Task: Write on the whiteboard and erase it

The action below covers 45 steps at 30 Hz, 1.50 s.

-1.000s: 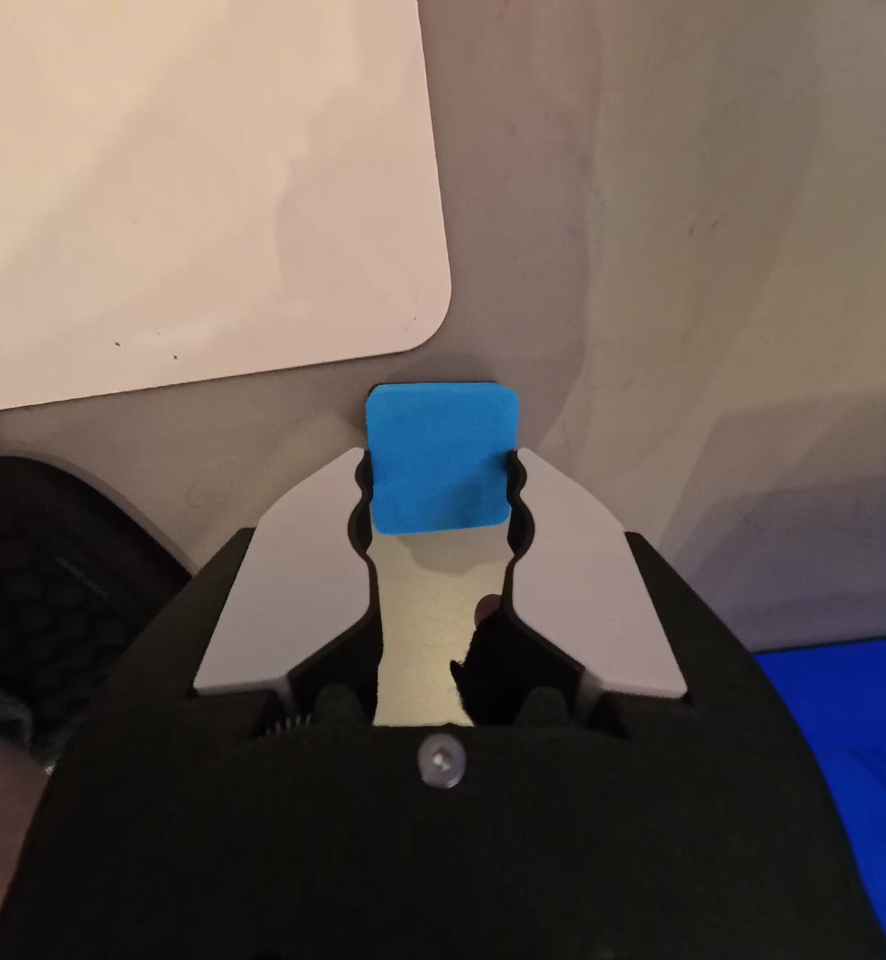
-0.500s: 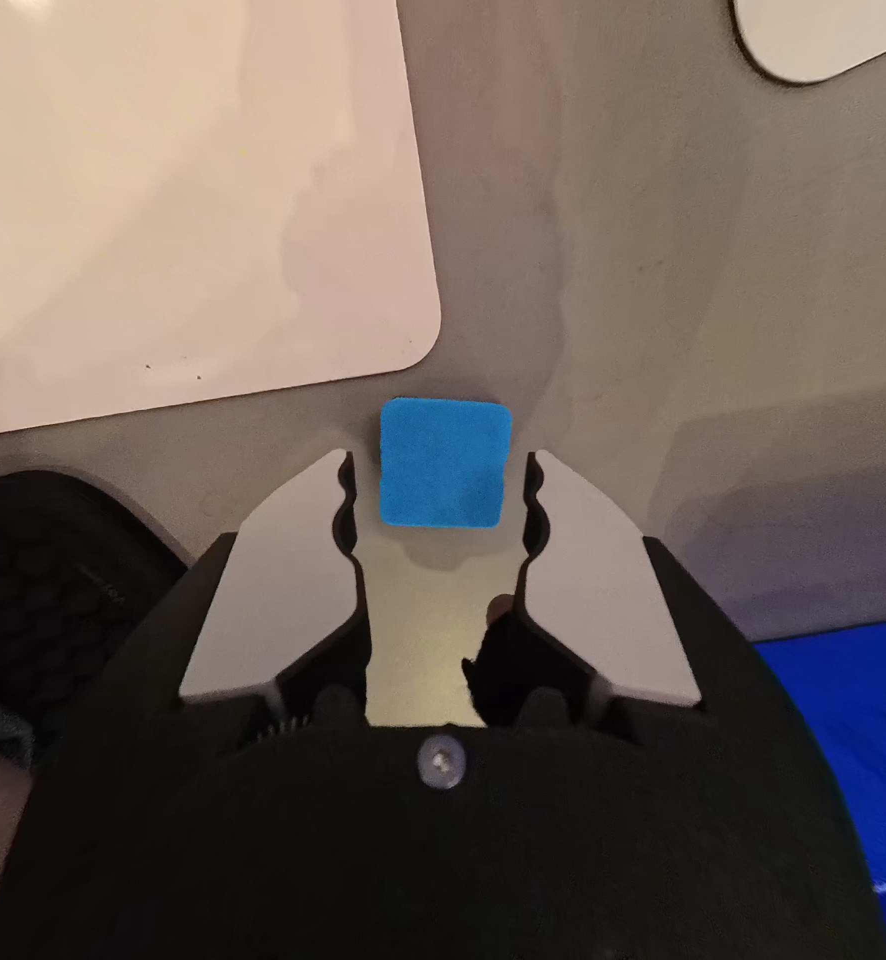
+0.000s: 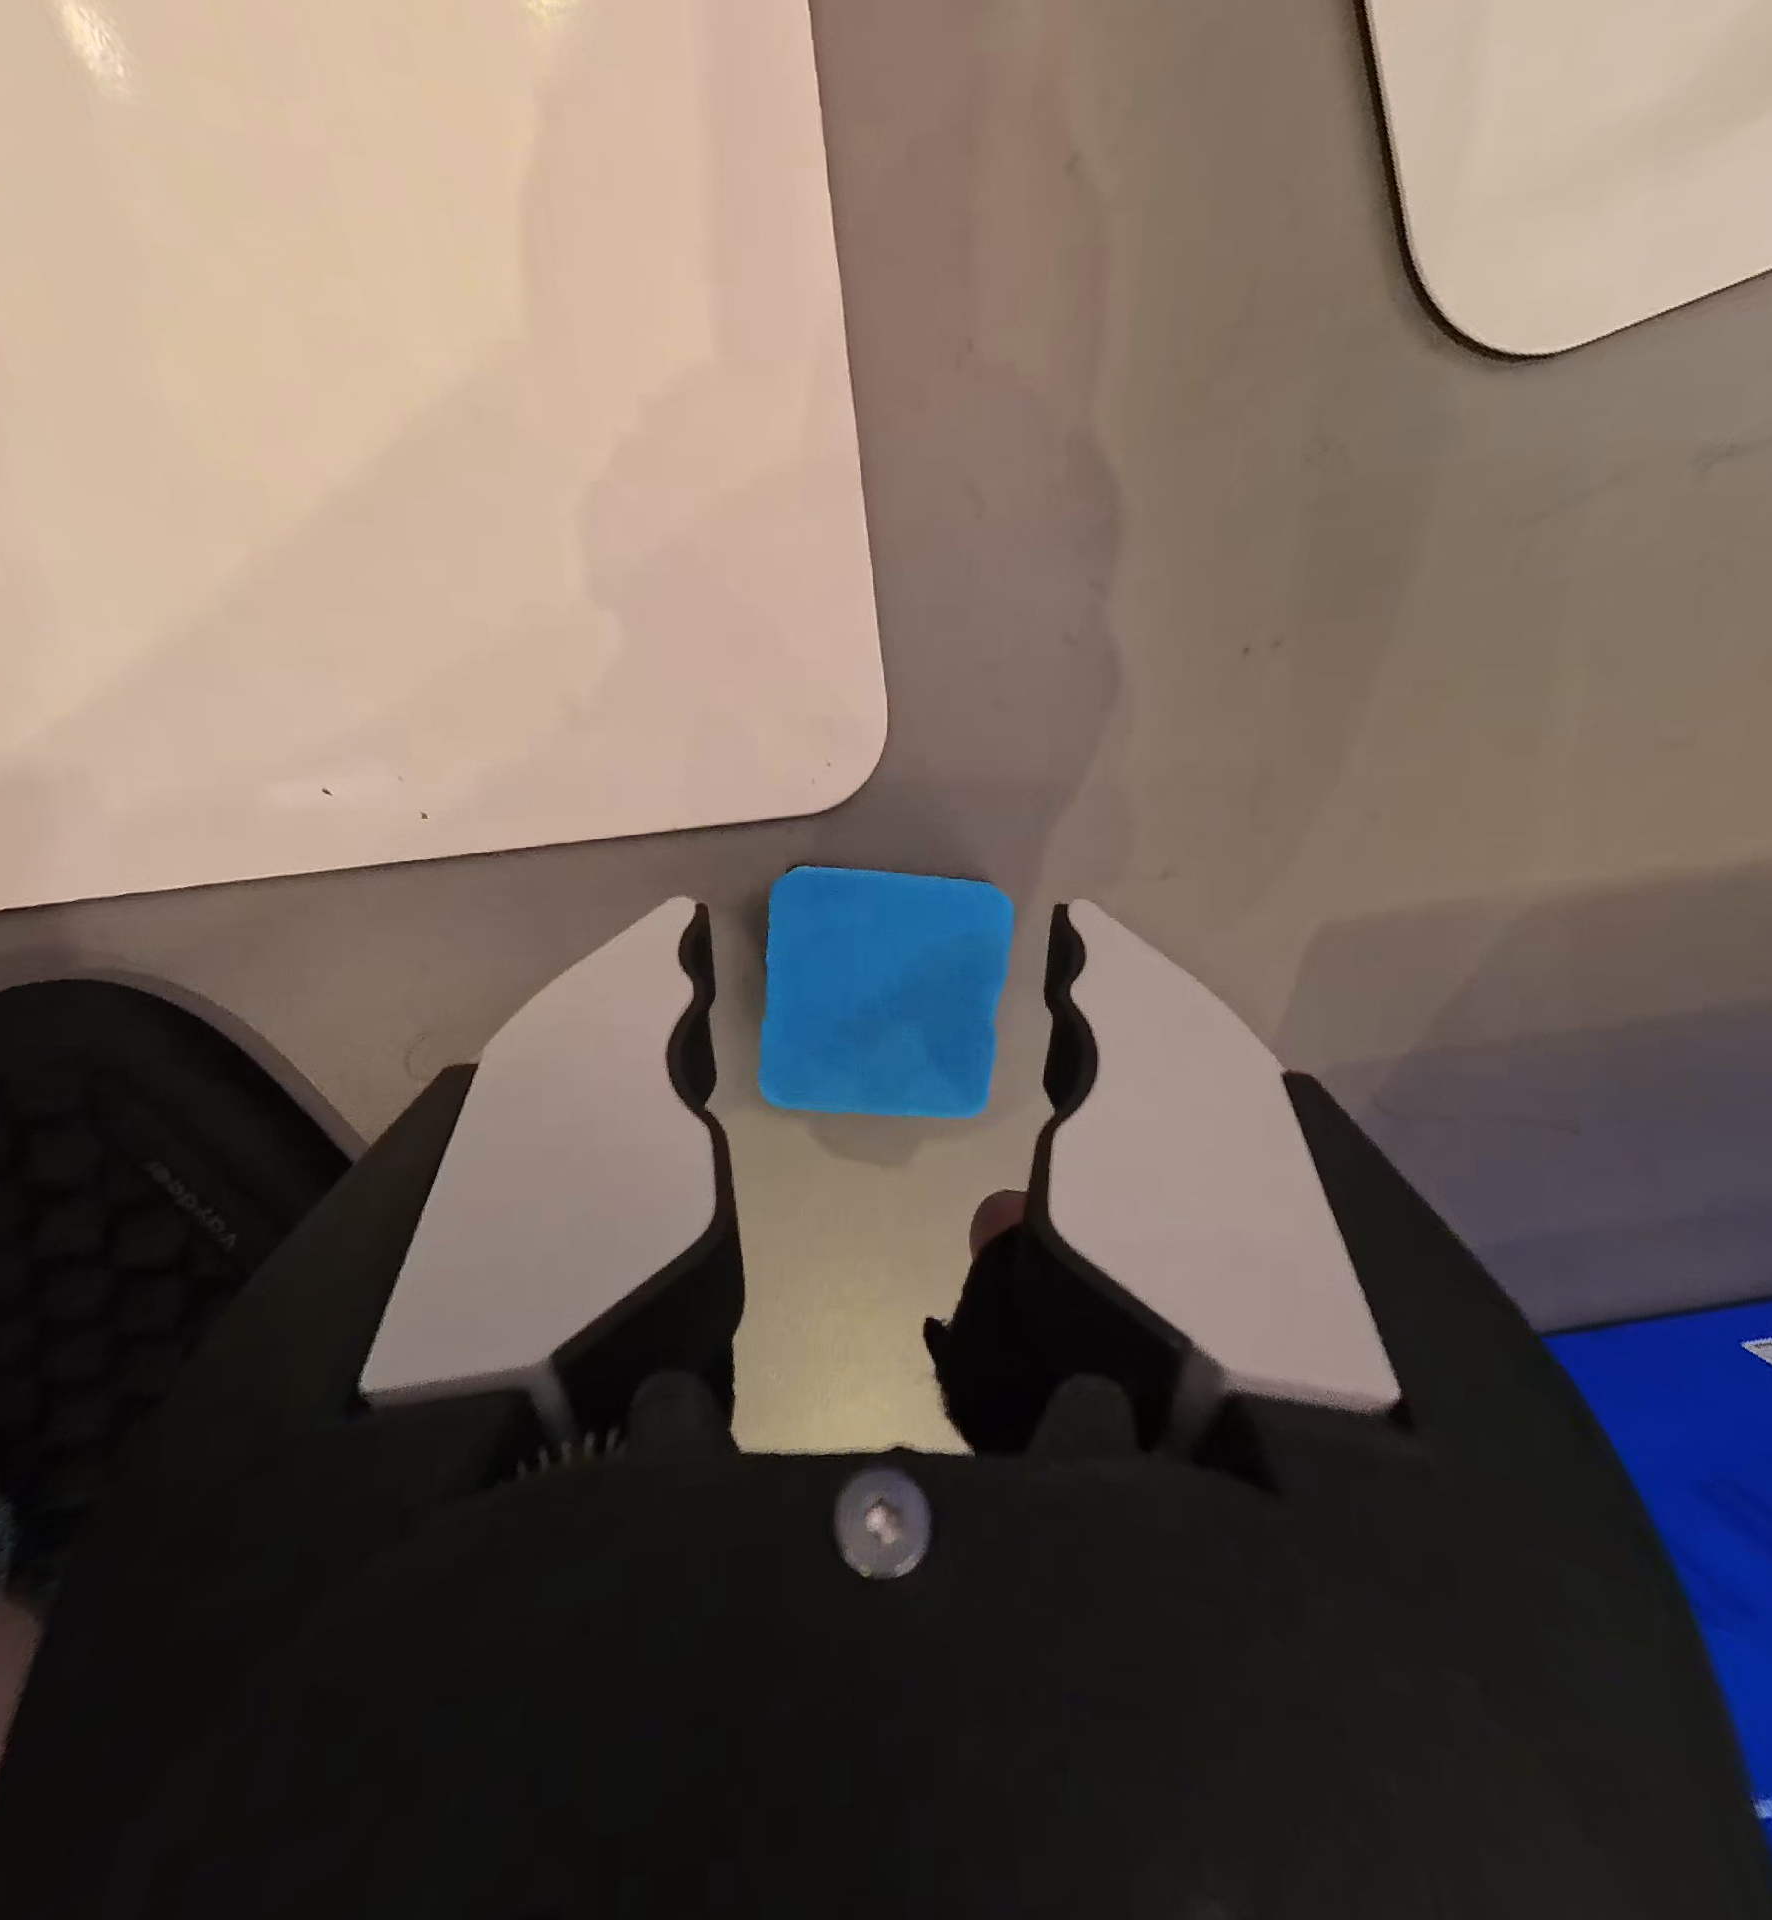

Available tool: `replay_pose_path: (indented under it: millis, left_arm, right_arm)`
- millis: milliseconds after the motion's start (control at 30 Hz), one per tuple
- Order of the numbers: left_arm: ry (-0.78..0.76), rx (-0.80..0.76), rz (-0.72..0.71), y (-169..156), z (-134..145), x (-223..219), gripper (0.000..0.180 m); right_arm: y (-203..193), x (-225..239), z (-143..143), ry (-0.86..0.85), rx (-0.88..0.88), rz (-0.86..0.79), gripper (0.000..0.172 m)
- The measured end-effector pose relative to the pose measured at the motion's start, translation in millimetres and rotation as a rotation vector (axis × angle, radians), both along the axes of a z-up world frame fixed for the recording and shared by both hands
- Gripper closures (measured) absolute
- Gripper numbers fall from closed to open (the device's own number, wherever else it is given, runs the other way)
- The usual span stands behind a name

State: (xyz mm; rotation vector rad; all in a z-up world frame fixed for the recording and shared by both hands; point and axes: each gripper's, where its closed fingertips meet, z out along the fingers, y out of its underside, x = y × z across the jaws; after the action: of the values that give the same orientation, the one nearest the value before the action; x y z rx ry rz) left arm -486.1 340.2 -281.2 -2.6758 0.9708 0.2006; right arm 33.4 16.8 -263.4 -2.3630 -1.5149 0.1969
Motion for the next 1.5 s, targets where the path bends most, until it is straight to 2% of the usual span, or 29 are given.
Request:
replay_pose_path:
  millis: [33,133,433,700,833,933,1033,1100,1233,1367,1500]
  left_arm:
    - [0.015,-0.009,0.005,1.0,-4.6,-1.1,0.153]
    - [0.047,-0.039,0.030,3.1,-16.6,-4.1,0.152]
    - [0.022,-0.034,0.032,8.9,-17.8,-4.1,0.161]
    - [-0.137,0.064,-0.012,10.0,-0.8,11.3,0.162]
    - [-0.406,0.155,-0.062,7.1,36.2,39.7,0.162]
    - [-0.705,0.239,-0.148,-8.3,85.3,71.1,0.162]
    - [-0.955,0.309,-0.229,-35.4,135.8,99.3,0.162]
    - [-1.062,0.340,-0.273,-55.7,160.0,116.4,0.162]
    - [-1.439,0.382,-0.402,-111.6,218.5,165.3,0.162]
    - [-1.763,0.324,-0.445,-166.9,249.2,216.6,0.162]
    - [-2.003,0.185,-0.413,-213.0,252.7,266.9,0.162]
  right_arm:
    - [-0.1,-0.6,0.1,0.000,0.000,0.002,0.109]
    - [0.7,-2.2,0.3,0.003,0.006,0.007,0.110]
    - [3.8,-4.3,1.6,0.002,0.026,0.014,0.112]
    - [11.1,-8.2,7.8,0.011,0.079,0.022,0.113]
    - [22.6,-14.2,23.7,0.022,0.193,0.037,0.112]
    - [31.5,-25.7,45.4,0.055,0.315,0.064,0.111]
    - [40.9,-45.0,75.3,0.101,0.475,0.095,0.109]
    - [45.6,-63.7,95.3,0.128,0.586,0.123,0.107]
    - [56.2,-116.1,133.5,0.220,0.837,0.165,0.104]
    - [57.4,-172.3,157.5,0.293,1.063,0.193,0.099]
    - [54.4,-200.5,183.9,0.395,1.280,0.132,0.096]
